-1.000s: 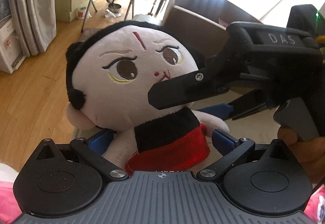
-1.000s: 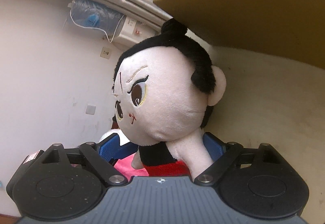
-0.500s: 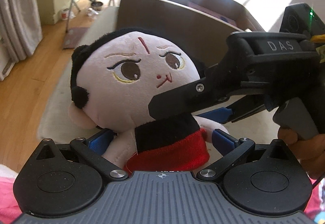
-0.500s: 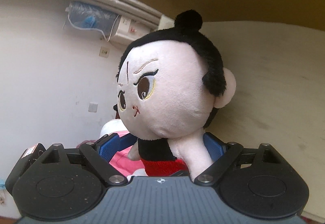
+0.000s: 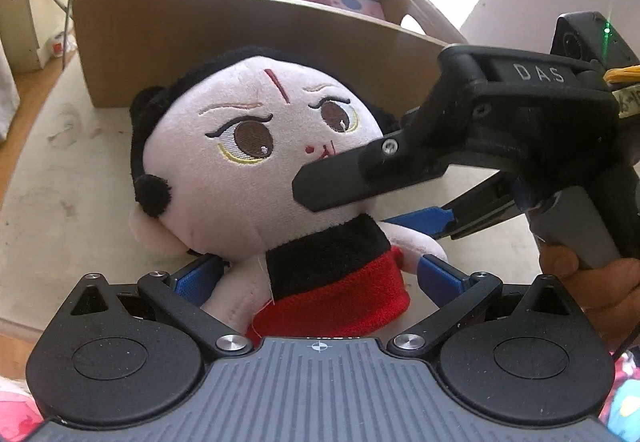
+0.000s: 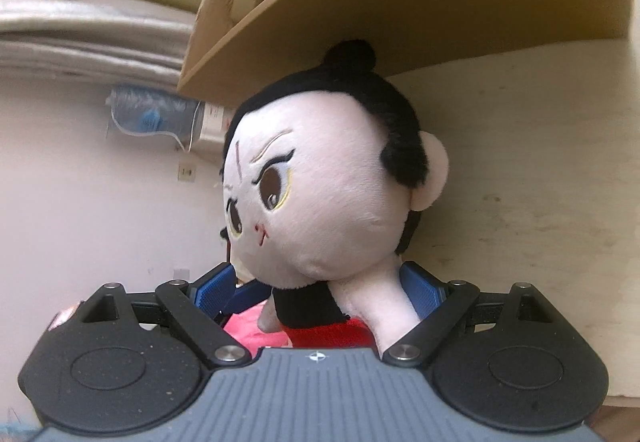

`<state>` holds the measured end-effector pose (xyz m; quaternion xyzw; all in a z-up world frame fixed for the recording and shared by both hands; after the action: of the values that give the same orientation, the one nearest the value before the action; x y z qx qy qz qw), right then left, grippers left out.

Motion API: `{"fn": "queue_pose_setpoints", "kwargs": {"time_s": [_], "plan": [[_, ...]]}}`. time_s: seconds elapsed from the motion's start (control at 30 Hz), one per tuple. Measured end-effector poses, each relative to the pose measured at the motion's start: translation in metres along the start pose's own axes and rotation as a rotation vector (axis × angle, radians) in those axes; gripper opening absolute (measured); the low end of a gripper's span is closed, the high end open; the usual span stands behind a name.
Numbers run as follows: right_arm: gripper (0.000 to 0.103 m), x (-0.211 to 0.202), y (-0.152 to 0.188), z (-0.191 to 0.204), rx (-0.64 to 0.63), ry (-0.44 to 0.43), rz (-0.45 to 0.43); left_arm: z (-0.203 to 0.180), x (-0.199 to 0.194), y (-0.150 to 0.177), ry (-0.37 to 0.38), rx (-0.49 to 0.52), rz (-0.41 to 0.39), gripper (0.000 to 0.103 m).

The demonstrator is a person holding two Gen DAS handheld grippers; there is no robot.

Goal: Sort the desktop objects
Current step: 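Close both grippers on the plush doll's body from its two sides, then lift the plush doll with both grippers off the table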

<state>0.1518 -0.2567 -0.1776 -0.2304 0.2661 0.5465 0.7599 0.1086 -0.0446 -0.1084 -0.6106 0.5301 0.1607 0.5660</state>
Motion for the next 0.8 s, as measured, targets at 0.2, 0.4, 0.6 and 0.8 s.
{"fn": "queue_pose_setpoints", "kwargs": {"time_s": [0.2,0.4,0.6,0.8], "plan": [[0.092,0.005,-0.001,0.003,-0.005,-0.003,-0.008,0.007,-0.004,0.003,0.004,-0.019,0.002,0.103],[0.093,0.004,-0.008,0.015,-0.024,-0.007,-0.050,0.015,-0.015,0.004,0.003,-0.031,-0.024,0.103],[0.097,-0.003,-0.013,0.023,-0.059,0.018,-0.093,0.021,-0.032,0.022,-0.002,-0.048,-0.064,0.103],[0.100,0.001,-0.015,0.042,-0.115,0.074,-0.135,0.027,-0.038,0.027,-0.020,-0.049,-0.114,0.103]]}}
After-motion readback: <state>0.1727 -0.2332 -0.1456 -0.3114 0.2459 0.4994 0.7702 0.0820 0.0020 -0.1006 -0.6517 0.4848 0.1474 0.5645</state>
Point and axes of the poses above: each gripper's, at about its wrist camera, not at the fingertips, and x roughly the way its jaws point, z to its left, y to its underside, the point moved 7 cm from there along x, roughly the way its jaws point, and after that the axes turned 1 degree about -z, right-handed, at the moved point
